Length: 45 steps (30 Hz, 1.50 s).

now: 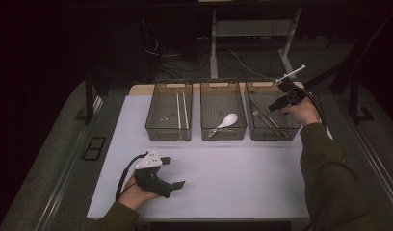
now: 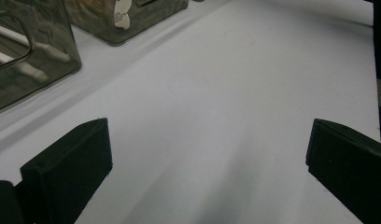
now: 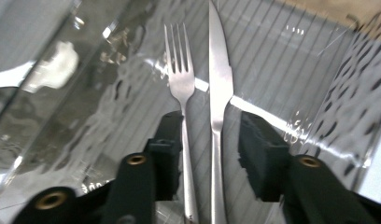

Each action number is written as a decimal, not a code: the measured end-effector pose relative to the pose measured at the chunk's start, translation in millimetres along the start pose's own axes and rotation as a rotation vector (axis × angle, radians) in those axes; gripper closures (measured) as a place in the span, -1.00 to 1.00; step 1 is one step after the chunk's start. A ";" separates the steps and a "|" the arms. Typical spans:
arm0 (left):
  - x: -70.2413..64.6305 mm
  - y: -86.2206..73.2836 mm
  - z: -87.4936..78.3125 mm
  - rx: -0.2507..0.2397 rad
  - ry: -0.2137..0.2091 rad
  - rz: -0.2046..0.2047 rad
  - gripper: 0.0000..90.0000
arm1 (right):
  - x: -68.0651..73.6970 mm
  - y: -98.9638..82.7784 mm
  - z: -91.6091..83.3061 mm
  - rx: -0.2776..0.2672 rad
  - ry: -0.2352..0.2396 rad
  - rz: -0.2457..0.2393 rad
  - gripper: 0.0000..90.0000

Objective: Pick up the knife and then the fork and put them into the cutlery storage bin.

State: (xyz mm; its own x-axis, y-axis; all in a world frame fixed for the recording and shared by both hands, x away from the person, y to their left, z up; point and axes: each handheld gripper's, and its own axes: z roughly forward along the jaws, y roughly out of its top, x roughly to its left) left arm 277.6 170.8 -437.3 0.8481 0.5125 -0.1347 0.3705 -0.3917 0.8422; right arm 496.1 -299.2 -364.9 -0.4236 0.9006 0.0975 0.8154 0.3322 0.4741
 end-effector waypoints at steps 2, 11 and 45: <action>0.4 0.1 -1.1 0.002 0.002 -0.001 -1.00 | 1.6 -3.1 -5.4 -0.027 0.003 -0.004 0.08; 0.9 0.5 -3.0 0.001 0.006 0.005 -1.00 | 7.6 -26.3 -25.7 -0.189 0.087 -0.023 -0.21; 2.6 1.3 -4.9 -0.009 -0.001 0.010 -1.00 | 79.8 -129.0 -51.8 -0.479 0.178 -0.211 -0.62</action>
State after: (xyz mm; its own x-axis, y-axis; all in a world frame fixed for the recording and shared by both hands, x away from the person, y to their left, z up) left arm 278.5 175.4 -434.1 0.8522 0.5078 -0.1262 0.3583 -0.3905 0.8480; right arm 336.7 -284.8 -373.0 -0.6527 0.7529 0.0838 0.4521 0.2984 0.8406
